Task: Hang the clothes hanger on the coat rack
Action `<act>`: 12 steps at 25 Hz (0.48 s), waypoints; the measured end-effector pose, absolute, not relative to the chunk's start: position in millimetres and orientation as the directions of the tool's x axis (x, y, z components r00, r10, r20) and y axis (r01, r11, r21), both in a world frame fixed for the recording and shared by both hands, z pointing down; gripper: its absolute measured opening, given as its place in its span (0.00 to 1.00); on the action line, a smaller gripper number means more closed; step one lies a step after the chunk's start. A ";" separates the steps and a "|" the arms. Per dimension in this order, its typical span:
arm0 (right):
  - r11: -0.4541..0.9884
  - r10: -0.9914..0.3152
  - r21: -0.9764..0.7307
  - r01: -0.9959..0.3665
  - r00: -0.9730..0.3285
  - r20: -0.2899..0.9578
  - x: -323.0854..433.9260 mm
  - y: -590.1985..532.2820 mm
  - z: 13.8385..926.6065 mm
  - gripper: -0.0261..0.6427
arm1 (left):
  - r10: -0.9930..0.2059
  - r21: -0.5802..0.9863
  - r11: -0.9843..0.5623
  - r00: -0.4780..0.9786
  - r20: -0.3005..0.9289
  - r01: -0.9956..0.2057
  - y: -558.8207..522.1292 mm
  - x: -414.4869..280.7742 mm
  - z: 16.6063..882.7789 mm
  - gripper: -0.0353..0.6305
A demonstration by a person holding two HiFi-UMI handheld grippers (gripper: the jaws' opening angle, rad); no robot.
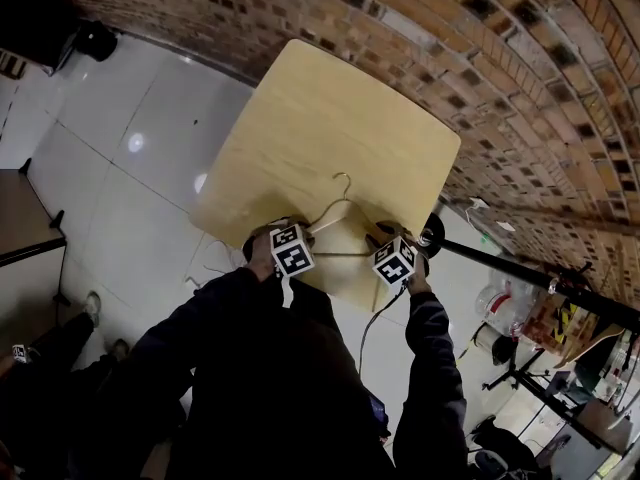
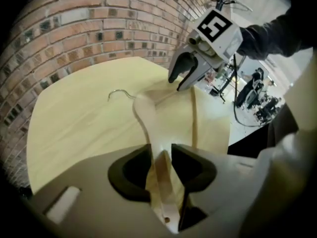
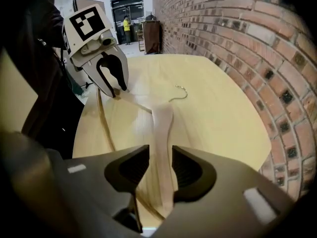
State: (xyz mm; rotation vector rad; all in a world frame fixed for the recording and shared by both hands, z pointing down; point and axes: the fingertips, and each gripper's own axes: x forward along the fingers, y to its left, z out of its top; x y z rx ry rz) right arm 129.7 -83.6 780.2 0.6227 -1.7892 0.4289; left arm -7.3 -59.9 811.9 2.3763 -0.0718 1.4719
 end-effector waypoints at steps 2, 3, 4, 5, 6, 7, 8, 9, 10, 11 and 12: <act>0.802 -0.147 -0.009 -0.598 -0.212 0.966 132.7 -81.0 790.4 0.26 | 0.134 0.248 -0.945 0.441 0.887 -0.212 -59.9 -6.4 818.7 0.26; 0.806 -0.126 -0.021 -0.591 -0.206 0.970 134.0 -79.1 794.6 0.26 | 0.130 0.242 -0.947 0.435 0.891 -0.212 -60.2 -6.4 821.3 0.26; 0.810 -0.108 -0.033 -0.586 -0.203 0.973 135.1 -77.4 797.9 0.26 | 0.128 0.239 -0.947 0.432 0.893 -0.213 -60.6 -6.4 822.9 0.23; 0.812 -0.091 -0.047 -0.582 -0.206 0.974 136.0 -76.4 800.2 0.26 | 0.130 0.241 -0.947 0.432 0.893 -0.214 -61.2 -6.1 823.3 0.22; 0.812 -0.077 -0.063 -0.580 -0.213 0.974 136.6 -76.1 801.4 0.25 | 0.135 0.247 -0.945 0.433 0.891 -0.214 -61.8 -5.6 823.2 0.22; 0.812 -0.064 -0.078 -0.578 -0.222 0.973 136.9 -76.2 801.6 0.24 | 0.140 0.252 -0.944 0.434 0.890 -0.213 -62.3 -5.1 823.0 0.22; 0.813 -0.055 -0.091 -0.575 -0.231 0.971 136.9 -76.4 801.7 0.24 | 0.143 0.255 -0.944 0.436 0.889 -0.211 -62.6 -5.1 823.1 0.21; 0.816 -0.047 -0.100 -0.569 -0.238 0.970 136.9 -76.6 802.1 0.24 | 0.143 0.255 -0.944 0.438 0.887 -0.208 -62.8 -5.3 823.2 0.21; 0.818 -0.039 -0.108 -0.564 -0.243 0.969 137.0 -76.8 802.6 0.24 | 0.142 0.256 -0.944 0.444 0.885 -0.208 -62.8 -5.4 823.2 0.21; 0.819 -0.032 -0.114 -0.563 -0.243 0.969 137.0 -77.4 802.9 0.24 | 0.139 0.257 -0.943 0.453 0.881 -0.210 -63.0 -5.4 822.9 0.21; 0.817 -0.027 -0.115 -0.565 -0.238 0.971 136.8 -78.2 803.2 0.23 | 0.136 0.261 -0.941 0.463 0.876 -0.217 -63.2 -5.4 822.6 0.21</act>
